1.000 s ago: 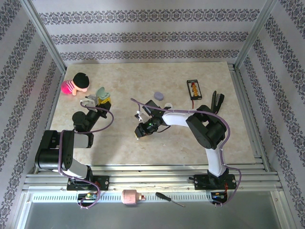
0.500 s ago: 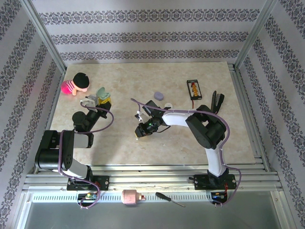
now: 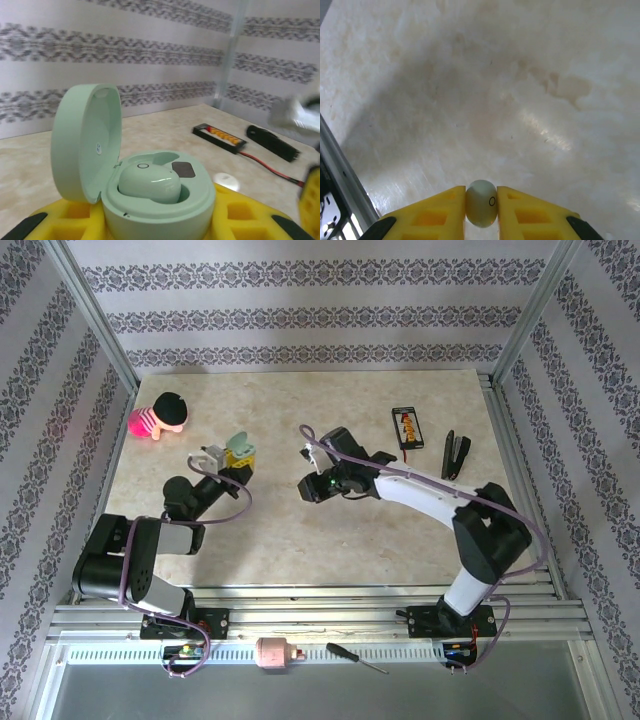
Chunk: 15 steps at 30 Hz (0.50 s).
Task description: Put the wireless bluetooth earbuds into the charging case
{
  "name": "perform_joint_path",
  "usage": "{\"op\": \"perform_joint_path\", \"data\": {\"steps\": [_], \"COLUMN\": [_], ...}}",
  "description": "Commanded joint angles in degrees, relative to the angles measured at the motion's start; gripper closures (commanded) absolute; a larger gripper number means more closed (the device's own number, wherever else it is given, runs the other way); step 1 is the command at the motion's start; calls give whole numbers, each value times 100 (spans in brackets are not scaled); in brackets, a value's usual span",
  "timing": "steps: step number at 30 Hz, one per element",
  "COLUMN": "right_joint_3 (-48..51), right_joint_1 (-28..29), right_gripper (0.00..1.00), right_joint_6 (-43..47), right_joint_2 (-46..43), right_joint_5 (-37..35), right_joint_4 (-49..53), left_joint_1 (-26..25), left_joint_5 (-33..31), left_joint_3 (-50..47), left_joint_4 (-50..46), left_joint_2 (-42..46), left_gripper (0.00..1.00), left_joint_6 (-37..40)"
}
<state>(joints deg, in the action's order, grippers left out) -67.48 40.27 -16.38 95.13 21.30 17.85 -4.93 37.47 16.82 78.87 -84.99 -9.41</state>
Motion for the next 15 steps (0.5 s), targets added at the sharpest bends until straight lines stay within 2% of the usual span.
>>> {"op": "perform_joint_path", "data": {"steps": [1,6,15], "right_joint_3": [-396,-930,-1492], "right_joint_1": [16,73,399], "right_gripper": [80,80,80], "right_joint_6": [526,738,972], "right_joint_2": [-332,-522,-443], "right_joint_5": [-597,-624,-606], "right_joint_4": [408,564,672], "left_joint_1": [-334,-673,-827], "left_joint_5": [486,737,1092], "left_joint_3": [-60,-135,-86], "left_joint_4": [287,287,287], "left_joint_2": [171,268,321], "left_gripper": [75,74,74], "left_joint_6": [322,696,827]}}
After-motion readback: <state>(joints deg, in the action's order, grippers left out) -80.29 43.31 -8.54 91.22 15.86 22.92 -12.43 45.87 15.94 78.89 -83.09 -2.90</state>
